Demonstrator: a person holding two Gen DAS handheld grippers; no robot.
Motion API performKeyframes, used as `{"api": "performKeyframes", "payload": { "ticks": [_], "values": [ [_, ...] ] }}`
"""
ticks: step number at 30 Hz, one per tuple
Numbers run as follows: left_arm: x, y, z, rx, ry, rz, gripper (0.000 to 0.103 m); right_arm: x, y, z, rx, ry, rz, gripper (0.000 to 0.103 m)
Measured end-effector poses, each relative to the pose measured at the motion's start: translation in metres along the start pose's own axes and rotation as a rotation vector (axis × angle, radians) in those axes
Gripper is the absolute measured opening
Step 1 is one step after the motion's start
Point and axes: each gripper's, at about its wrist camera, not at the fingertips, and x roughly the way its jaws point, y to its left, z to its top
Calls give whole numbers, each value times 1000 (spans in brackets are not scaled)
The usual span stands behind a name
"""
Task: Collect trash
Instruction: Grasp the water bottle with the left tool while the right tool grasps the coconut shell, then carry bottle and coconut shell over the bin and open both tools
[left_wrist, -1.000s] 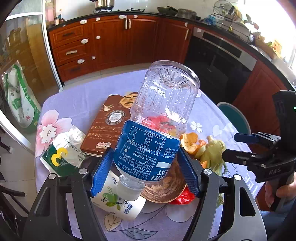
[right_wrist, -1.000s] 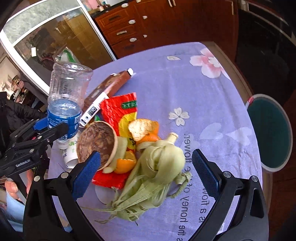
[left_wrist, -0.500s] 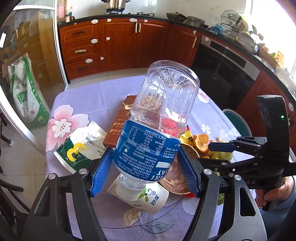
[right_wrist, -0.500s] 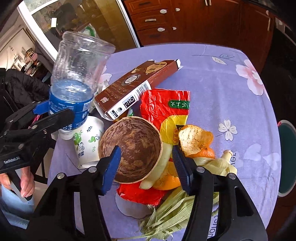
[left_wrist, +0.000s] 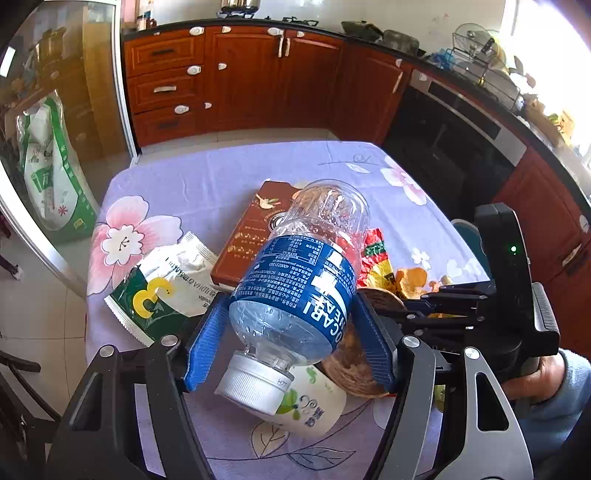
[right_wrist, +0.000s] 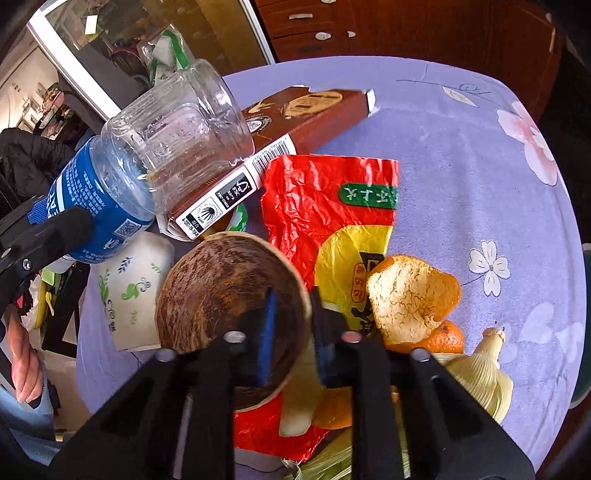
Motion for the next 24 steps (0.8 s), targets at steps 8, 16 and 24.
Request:
{"api": "performKeyframes", "payload": {
  "ticks": [8,16,24],
  "values": [
    [-5,-17,1,31,-20,17,68,-39,-16,-1,60,-70,13,7],
    [-25,-37,7,52,-51,20,68,-100,-42,-11,111,-199,-33,7],
    [-30,-73,12,93,-51,-30,68,-141,-76,-28,184,-282,-79,7]
  ]
}}
